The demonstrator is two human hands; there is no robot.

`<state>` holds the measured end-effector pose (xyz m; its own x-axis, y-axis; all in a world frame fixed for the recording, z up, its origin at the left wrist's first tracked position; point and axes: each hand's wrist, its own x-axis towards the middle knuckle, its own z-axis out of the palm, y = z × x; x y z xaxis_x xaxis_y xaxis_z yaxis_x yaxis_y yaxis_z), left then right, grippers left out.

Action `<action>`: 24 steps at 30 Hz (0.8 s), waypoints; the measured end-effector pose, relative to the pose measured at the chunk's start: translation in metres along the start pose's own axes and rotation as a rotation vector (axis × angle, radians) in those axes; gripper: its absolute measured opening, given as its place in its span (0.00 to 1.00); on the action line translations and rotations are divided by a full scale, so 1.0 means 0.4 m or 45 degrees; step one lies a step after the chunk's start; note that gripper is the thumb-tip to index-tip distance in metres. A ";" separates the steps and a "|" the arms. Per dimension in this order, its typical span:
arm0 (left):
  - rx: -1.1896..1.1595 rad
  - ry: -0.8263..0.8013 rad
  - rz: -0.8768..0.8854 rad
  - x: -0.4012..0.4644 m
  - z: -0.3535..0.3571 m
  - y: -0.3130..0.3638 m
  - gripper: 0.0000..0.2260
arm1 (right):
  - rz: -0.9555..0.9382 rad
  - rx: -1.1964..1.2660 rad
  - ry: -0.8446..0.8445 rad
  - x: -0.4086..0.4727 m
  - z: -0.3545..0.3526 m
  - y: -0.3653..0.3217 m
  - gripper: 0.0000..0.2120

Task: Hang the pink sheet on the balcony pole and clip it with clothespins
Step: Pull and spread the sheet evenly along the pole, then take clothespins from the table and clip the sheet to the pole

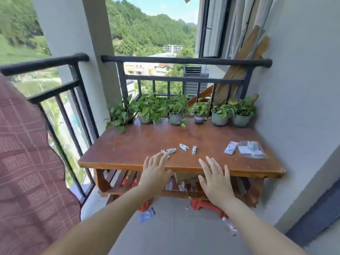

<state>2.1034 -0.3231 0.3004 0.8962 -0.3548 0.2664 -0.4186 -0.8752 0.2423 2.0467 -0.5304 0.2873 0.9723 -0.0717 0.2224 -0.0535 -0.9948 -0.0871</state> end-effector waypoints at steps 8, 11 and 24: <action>-0.019 -0.092 -0.182 0.394 0.256 -0.107 0.26 | -0.137 -0.025 -0.164 0.474 0.224 0.131 0.24; -0.039 -0.166 -0.319 0.493 0.343 -0.147 0.36 | -0.240 0.007 -0.275 0.618 0.319 0.175 0.25; 0.256 -0.751 -0.149 0.622 0.585 -0.313 0.34 | -0.689 0.428 -0.609 0.913 0.653 0.048 0.20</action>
<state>2.4133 -0.3786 0.1179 0.8887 -0.3245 -0.3240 -0.3287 -0.9434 0.0432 2.4600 -0.5568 0.1130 0.8401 0.5297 -0.1165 0.4513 -0.8019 -0.3915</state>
